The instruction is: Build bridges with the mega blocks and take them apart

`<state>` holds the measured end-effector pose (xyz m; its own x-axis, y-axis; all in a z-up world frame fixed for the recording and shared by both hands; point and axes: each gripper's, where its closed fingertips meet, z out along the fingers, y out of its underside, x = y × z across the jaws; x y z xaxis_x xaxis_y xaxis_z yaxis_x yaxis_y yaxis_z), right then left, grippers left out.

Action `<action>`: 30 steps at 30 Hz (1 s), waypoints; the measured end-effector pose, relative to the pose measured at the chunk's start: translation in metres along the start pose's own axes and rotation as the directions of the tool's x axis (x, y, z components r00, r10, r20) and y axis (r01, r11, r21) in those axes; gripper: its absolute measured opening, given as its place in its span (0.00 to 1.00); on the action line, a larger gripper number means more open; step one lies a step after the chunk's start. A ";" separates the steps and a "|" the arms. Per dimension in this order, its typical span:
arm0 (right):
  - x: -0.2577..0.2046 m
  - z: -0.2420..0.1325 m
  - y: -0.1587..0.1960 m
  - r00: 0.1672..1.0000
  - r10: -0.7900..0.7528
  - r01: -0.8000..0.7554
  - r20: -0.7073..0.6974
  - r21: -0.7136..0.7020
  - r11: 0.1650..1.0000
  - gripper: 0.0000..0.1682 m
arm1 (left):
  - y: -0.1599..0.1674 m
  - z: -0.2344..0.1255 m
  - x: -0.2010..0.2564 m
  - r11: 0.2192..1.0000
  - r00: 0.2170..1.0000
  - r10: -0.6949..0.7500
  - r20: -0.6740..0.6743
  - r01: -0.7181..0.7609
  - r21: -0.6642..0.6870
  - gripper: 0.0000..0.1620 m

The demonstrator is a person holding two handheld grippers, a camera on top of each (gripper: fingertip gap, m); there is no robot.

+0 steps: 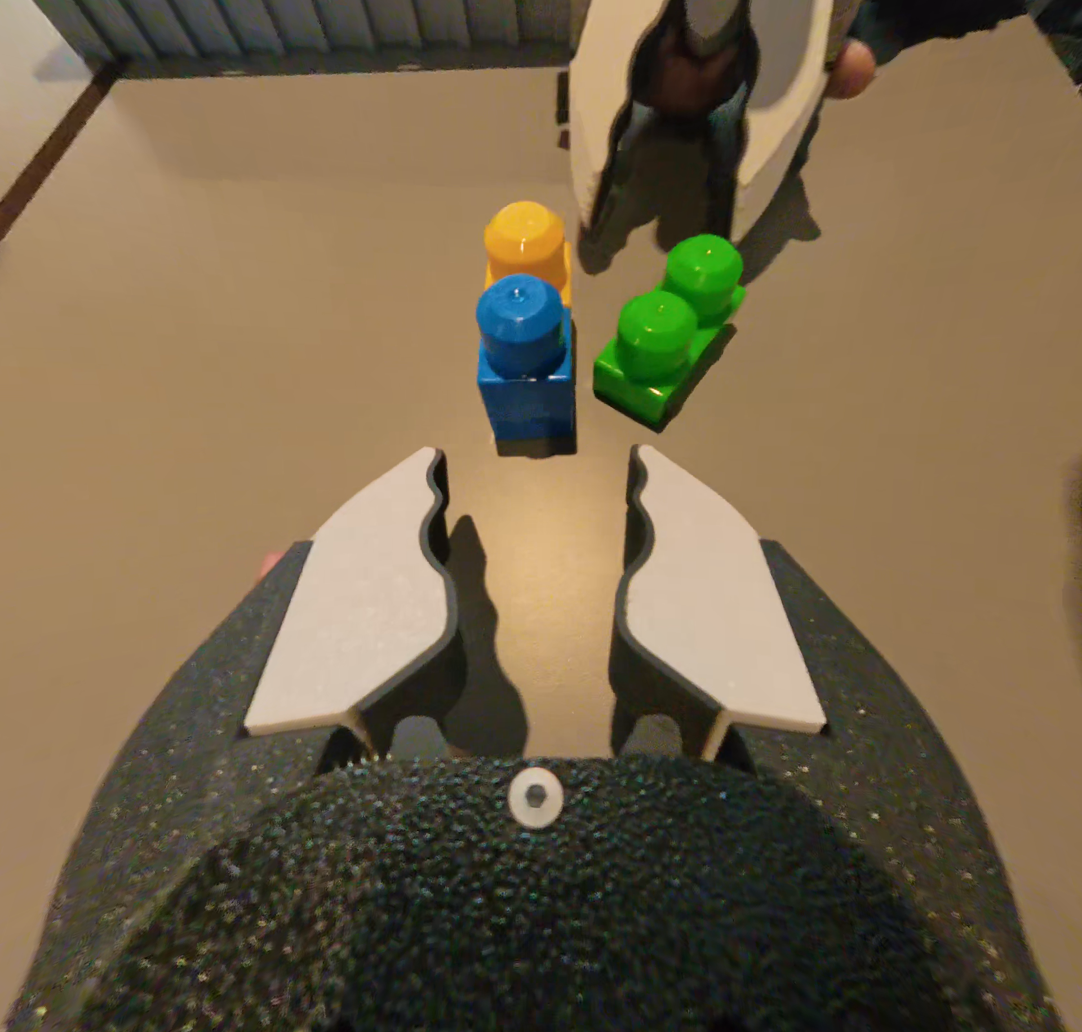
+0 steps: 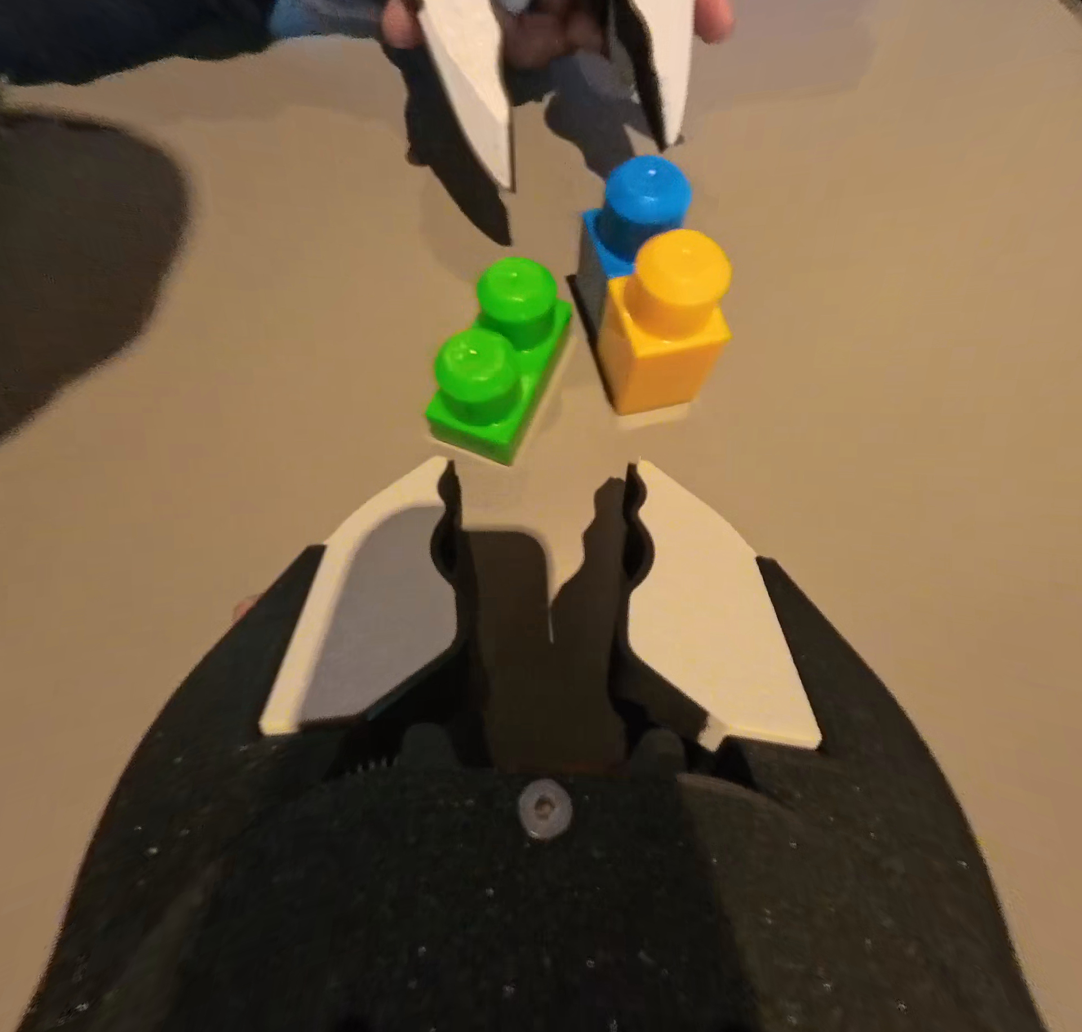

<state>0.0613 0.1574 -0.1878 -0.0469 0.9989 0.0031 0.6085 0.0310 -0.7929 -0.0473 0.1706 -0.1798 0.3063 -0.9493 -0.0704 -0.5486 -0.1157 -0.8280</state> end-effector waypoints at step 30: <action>0.018 0.009 -0.087 0.932 -0.355 0.359 0.074 -0.047 0.932 0.22 | -0.076 -0.001 0.002 0.967 0.986 0.165 0.020 -0.166 0.195 0.22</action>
<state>-0.0001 0.1728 -0.1242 -0.3187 0.9172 0.2390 0.5876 0.3890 -0.7095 -0.0060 0.1773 -0.1166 0.2275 -0.9493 -0.2171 -0.4294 0.1023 -0.8973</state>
